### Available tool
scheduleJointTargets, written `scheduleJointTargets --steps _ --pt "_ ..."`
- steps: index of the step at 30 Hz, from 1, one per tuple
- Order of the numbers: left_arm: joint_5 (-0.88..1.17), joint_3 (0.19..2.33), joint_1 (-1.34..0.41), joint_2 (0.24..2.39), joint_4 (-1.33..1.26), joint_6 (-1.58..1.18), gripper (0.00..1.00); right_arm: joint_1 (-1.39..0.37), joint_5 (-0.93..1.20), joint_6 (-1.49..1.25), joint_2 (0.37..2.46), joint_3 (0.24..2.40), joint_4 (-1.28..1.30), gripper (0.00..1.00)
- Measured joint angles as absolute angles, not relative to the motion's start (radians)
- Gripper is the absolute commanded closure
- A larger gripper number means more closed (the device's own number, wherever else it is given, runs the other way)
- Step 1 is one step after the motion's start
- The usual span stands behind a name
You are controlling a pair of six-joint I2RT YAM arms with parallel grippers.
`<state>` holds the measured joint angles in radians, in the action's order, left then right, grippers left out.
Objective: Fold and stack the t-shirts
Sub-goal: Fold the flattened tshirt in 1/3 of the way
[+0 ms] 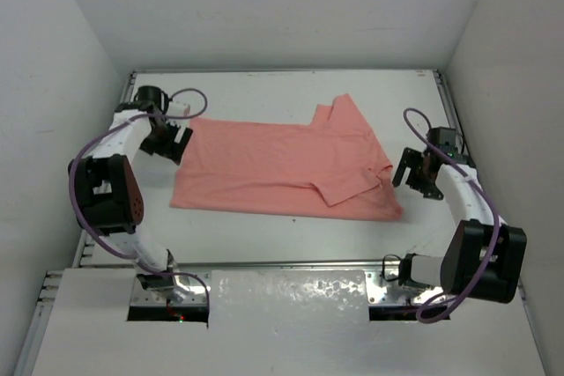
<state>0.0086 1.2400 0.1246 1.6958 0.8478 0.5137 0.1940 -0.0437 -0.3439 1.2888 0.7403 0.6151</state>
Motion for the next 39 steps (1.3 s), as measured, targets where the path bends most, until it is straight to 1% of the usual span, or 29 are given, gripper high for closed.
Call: scheduleJointTargets --steps 1,2,3,4,6,7,8,11,13,15,16,18,21,23,25,29,32,33,34,36,37,39 --pt "0.009 1.276 0.125 1.695 0.85 0.506 0.17 0.194 -0.049 -0.343 1.28 0.759 0.616 0.15" --pt "0.011 1.324 0.124 1.695 0.865 0.493 0.18 0.194 -0.049 -0.343 1.272 0.777 0.614 0.17" --pt "0.016 1.372 0.115 1.694 0.871 0.484 0.19 0.194 -0.044 -0.343 1.265 0.793 0.607 0.3" --pt "0.021 1.412 0.107 1.692 0.875 0.477 0.2 0.194 -0.032 -0.339 1.261 0.798 0.597 0.37" --pt "0.039 1.481 0.066 1.685 0.878 0.467 0.2 0.194 0.019 -0.341 1.26 0.799 0.565 0.53" --pt "0.052 1.51 0.025 1.679 0.879 0.465 0.2 0.192 0.051 -0.339 1.266 0.799 0.547 0.67" --pt "0.07 1.53 -0.016 1.674 0.879 0.46 0.2 0.187 0.077 -0.335 1.275 0.802 0.533 0.7" --pt "0.153 1.563 -0.114 1.672 0.88 0.43 0.21 0.167 0.139 -0.344 1.343 0.847 0.511 0.62" --pt "0.166 1.565 -0.121 1.685 0.889 0.418 0.22 0.159 0.171 -0.347 1.402 0.888 0.483 0.56" --pt "0.159 1.563 -0.089 1.717 0.896 0.408 0.22 0.155 0.184 -0.348 1.46 0.942 0.483 0.52" --pt "0.157 1.562 -0.072 1.732 0.897 0.402 0.22 0.155 0.184 -0.351 1.487 0.968 0.489 0.44" --pt "0.157 1.536 -0.017 1.755 0.891 0.385 0.21 0.155 0.181 -0.356 1.528 1.004 0.5 0.37" --pt "0.166 1.44 0.086 1.748 0.882 0.38 0.19 0.155 0.163 -0.355 1.529 0.964 0.527 0.29" --pt "0.161 1.338 0.144 1.72 0.872 0.389 0.17 0.155 0.151 -0.355 1.492 0.885 0.546 0.23" --pt "0.146 1.233 0.182 1.68 0.874 0.4 0.17 0.155 0.126 -0.357 1.425 0.788 0.588 0.22" --pt "0.134 1.067 0.177 1.614 0.892 0.416 0.16 0.159 0.091 -0.381 1.275 0.61 0.645 0.26" --pt "0.127 1.005 0.171 1.615 0.874 0.418 0.16 0.164 0.11 -0.414 1.243 0.521 0.618 0.34" --pt "0.125 0.997 0.172 1.623 0.869 0.418 0.17 0.164 0.119 -0.425 1.251 0.495 0.599 0.38" --pt "0.121 0.995 0.172 1.637 0.862 0.418 0.19 0.164 0.122 -0.432 1.261 0.487 0.596 0.39" --pt "0.116 0.996 0.172 1.668 0.83 0.416 0.28 0.168 0.134 -0.453 1.266 0.488 0.578 0.42" --pt "0.115 0.996 0.172 1.681 0.81 0.418 0.37 0.168 0.138 -0.459 1.269 0.49 0.567 0.42" --pt "0.114 0.996 0.172 1.703 0.793 0.419 0.45 0.168 0.143 -0.472 1.272 0.491 0.546 0.41"
